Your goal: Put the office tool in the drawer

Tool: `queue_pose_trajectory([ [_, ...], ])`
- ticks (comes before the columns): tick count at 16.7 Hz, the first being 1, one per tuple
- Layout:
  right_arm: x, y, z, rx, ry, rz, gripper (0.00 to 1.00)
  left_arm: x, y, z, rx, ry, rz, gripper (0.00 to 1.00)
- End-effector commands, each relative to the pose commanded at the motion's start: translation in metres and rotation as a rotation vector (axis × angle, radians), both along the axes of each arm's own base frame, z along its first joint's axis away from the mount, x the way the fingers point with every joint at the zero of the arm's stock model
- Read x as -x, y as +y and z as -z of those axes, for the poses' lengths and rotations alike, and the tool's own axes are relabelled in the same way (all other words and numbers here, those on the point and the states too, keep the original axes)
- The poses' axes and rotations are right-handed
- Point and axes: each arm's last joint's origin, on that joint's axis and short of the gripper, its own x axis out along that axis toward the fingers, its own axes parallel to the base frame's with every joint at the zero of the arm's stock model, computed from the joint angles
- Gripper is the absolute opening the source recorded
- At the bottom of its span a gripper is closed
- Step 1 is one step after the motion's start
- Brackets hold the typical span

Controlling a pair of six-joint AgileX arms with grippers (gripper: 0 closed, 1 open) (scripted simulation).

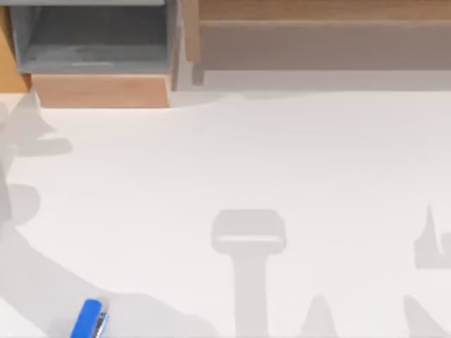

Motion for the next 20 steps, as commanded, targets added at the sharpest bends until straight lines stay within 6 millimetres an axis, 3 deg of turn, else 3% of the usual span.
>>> queue_pose_trajectory([
  [8, 0.000, 0.000, 0.000, 0.000, 0.000, 0.000, 1.00, -0.023, 0.000, 0.000, 0.000, 0.000, 0.000, 1.00],
  [12, 0.000, 0.000, 0.000, 0.000, 0.000, 0.000, 1.00, -0.025, 0.000, 0.000, 0.000, 0.000, 0.000, 1.00],
  [20, 0.000, 0.000, 0.000, 0.000, 0.000, 0.000, 1.00, -0.025, 0.000, 0.000, 0.000, 0.000, 0.000, 0.40],
])
